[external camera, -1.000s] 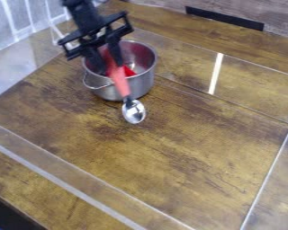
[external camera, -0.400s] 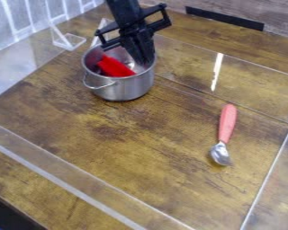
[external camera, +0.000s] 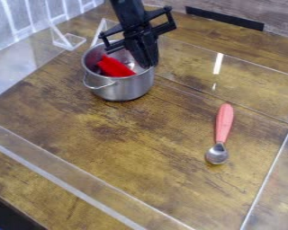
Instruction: Move the pink spoon to the right side of the table
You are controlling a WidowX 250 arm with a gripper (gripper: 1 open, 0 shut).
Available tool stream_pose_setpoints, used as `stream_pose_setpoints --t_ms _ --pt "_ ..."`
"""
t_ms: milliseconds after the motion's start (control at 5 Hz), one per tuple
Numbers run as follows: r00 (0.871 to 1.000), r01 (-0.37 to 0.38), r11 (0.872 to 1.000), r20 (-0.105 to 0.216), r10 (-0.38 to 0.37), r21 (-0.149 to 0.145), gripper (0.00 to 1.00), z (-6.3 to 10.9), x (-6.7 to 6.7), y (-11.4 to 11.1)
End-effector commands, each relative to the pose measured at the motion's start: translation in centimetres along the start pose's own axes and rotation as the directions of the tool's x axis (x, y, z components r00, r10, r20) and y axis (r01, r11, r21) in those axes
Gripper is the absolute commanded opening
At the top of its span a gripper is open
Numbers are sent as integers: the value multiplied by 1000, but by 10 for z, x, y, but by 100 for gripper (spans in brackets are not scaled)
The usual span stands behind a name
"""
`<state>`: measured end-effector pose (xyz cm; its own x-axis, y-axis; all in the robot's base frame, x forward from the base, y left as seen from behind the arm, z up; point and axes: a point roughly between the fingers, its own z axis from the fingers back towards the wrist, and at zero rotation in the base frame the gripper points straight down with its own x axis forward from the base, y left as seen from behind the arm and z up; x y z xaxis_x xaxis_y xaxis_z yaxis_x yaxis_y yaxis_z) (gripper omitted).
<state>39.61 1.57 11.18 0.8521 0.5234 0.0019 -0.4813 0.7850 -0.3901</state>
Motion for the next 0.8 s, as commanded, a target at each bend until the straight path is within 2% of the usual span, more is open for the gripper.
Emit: stream_pose_setpoints --t_ms 0,200,400,600 --pt "996 12 999 88 -9 -33 0 31 -13 -32" --pt "993 -40 998 106 44 -37 100 27 -21 -44" --pt "997 45 998 69 -42 -48 0 36 -40 -65" --pt "992 121 991 34 -119 -56 0 30 -57 -79"
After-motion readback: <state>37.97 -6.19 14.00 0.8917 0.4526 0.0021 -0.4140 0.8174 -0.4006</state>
